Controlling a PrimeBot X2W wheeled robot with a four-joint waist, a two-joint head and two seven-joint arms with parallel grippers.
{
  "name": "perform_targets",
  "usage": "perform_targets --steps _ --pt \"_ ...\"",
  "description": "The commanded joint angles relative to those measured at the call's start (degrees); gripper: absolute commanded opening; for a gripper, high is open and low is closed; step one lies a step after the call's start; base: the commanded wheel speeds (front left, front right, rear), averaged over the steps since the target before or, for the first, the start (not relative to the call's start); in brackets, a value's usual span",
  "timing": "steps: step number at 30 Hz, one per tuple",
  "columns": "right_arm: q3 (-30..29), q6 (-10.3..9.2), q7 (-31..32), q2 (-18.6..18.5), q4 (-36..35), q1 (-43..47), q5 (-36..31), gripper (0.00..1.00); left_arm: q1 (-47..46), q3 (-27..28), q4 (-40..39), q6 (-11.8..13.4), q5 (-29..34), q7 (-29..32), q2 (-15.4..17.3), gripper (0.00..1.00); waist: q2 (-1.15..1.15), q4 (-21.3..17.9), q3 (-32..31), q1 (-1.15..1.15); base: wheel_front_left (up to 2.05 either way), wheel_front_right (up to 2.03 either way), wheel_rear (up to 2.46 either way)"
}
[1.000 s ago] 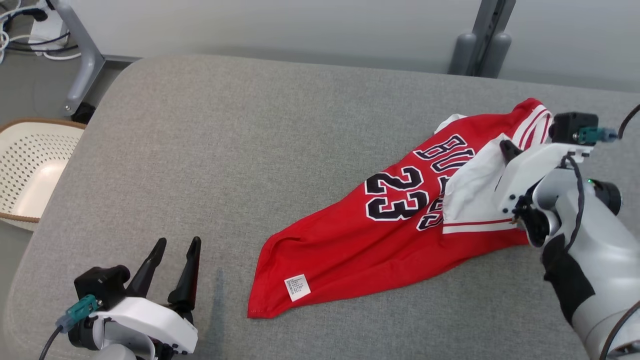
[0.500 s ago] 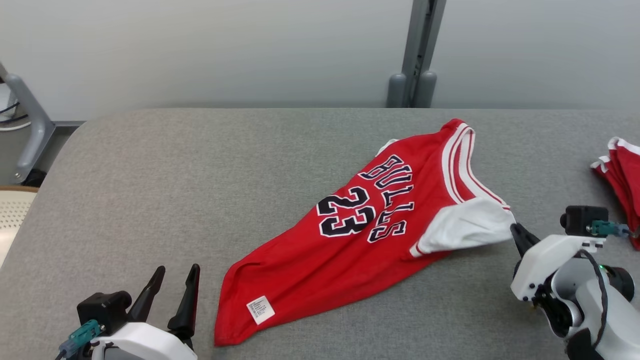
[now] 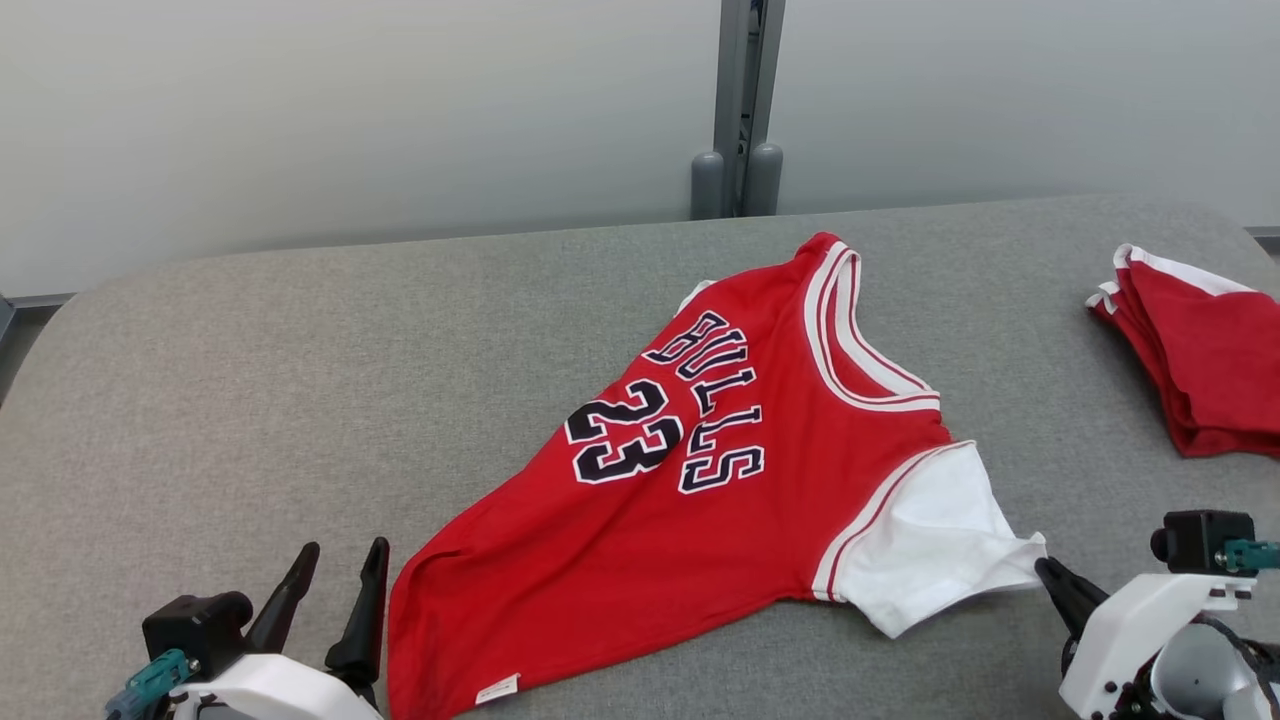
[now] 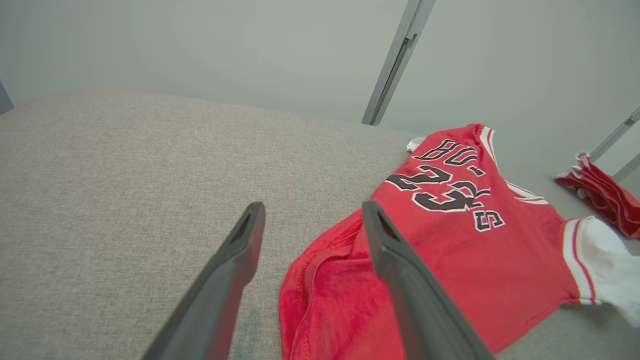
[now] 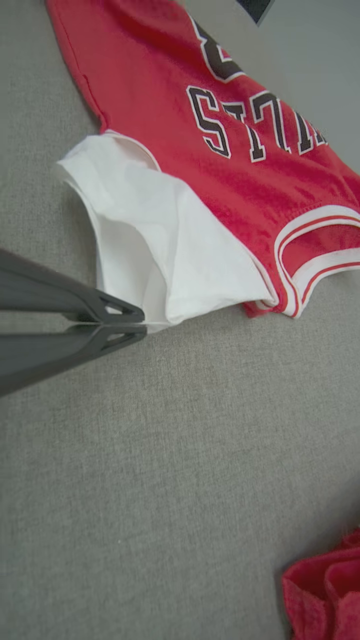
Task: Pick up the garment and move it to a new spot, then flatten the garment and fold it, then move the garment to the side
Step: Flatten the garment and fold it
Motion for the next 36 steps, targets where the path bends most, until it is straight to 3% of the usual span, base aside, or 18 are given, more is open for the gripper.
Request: perform_targets --steps 1,9,11,12,13,14,18,22,29,36 --pt "-1.7 0.01 1.8 0.8 -3.8 2.3 -0.7 0.0 0.7 0.4 -0.1 0.2 -0.4 -0.2 0.5 1.0 0.0 -0.4 0.3 0.0 0.0 0.0 0.0" --pt "-8.3 0.01 13.2 5.6 -18.9 11.2 -3.2 0.0 0.5 0.7 0.0 0.1 -0.7 -0.5 0.4 1.0 0.0 -1.2 1.1 0.0 0.0 0.0 0.0" --pt "-9.5 0.01 16.1 6.4 -21.7 13.4 -4.3 0.02 0.1 0.7 0.2 -0.1 -0.7 -0.5 0.3 1.0 0.0 -1.2 1.2 0.0 0.0 0.0 0.0" --pt "-10.2 0.01 17.2 6.9 -22.8 14.4 -4.7 0.09 -0.1 0.6 0.3 -0.3 -0.8 -0.6 0.2 1.0 0.0 -1.2 1.3 0.0 0.0 0.0 0.0" --pt "-11.0 0.01 18.2 7.3 -23.6 15.2 -5.3 0.32 -0.3 0.6 0.4 -0.2 -0.8 -0.5 0.2 1.0 0.0 -1.1 1.3 0.0 0.0 0.0 0.0" --pt "-11.6 0.01 19.0 7.8 -24.4 15.8 -5.9 1.0 -0.3 0.6 0.5 -0.2 -0.8 -0.6 0.2 1.0 0.0 -1.1 1.3 0.0 0.0 0.0 0.0" --pt "-13.1 0.01 20.6 9.1 -27.0 16.8 -6.3 1.0 -0.5 0.5 1.0 -0.5 -0.9 -0.6 0.2 1.0 0.0 -0.8 1.0 0.0 0.0 0.0 0.0" --pt "-13.4 0.01 16.8 9.8 -29.8 15.0 -5.3 1.0 -0.4 0.6 1.0 -0.3 -0.8 -0.7 0.4 1.0 0.0 -0.6 0.3 0.0 0.0 0.0 0.0" --pt "-11.5 0.02 2.7 10.2 -28.4 11.6 -5.4 1.0 -0.1 1.7 -0.4 0.5 0.6 -1.4 1.1 1.0 0.0 0.5 -1.1 0.0 0.0 0.0 0.0" --pt "-10.1 0.01 -14.6 10.2 -25.2 8.6 -6.9 1.0 0.1 6.1 -8.8 3.9 4.5 -2.0 2.4 1.0 0.0 2.2 -1.6 0.0 0.0 0.0 0.0"
